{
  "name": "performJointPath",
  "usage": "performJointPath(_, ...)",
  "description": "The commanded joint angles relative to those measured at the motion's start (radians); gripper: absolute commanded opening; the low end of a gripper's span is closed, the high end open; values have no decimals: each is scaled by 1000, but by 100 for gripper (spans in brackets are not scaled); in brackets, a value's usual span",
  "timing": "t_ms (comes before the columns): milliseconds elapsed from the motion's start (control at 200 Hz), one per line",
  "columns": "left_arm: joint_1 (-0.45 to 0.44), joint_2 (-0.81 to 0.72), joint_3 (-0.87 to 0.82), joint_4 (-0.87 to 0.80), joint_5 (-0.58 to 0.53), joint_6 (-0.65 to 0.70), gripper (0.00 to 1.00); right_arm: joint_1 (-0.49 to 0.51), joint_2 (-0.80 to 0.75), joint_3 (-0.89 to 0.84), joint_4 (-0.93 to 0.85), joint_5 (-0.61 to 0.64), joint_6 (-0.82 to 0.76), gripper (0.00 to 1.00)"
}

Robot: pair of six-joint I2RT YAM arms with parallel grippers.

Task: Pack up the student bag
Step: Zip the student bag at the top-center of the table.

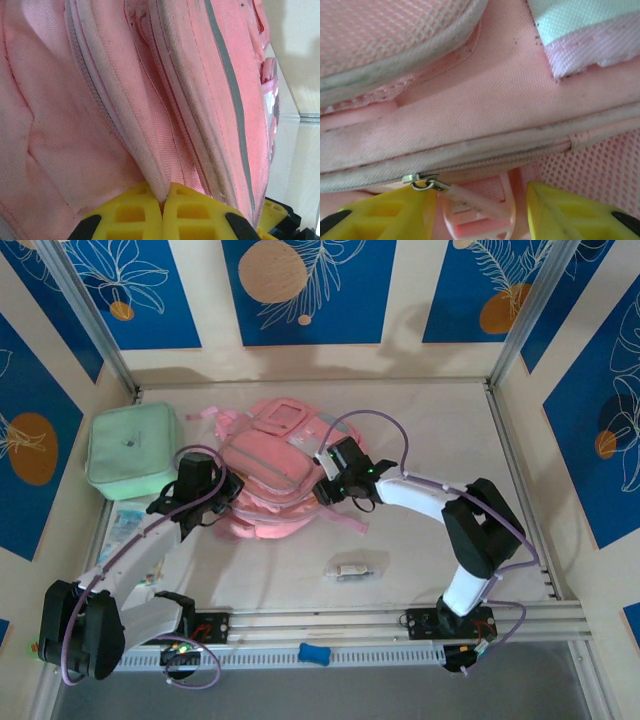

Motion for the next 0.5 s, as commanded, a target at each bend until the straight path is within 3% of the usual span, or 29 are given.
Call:
performJointPath(0,18,0,41,23,-14,24,0,-16,33,62,-5,53,-21,50)
performJointPath(495,22,3,46,-7,-25,52,0,-160,45,133,-123,114,154,44)
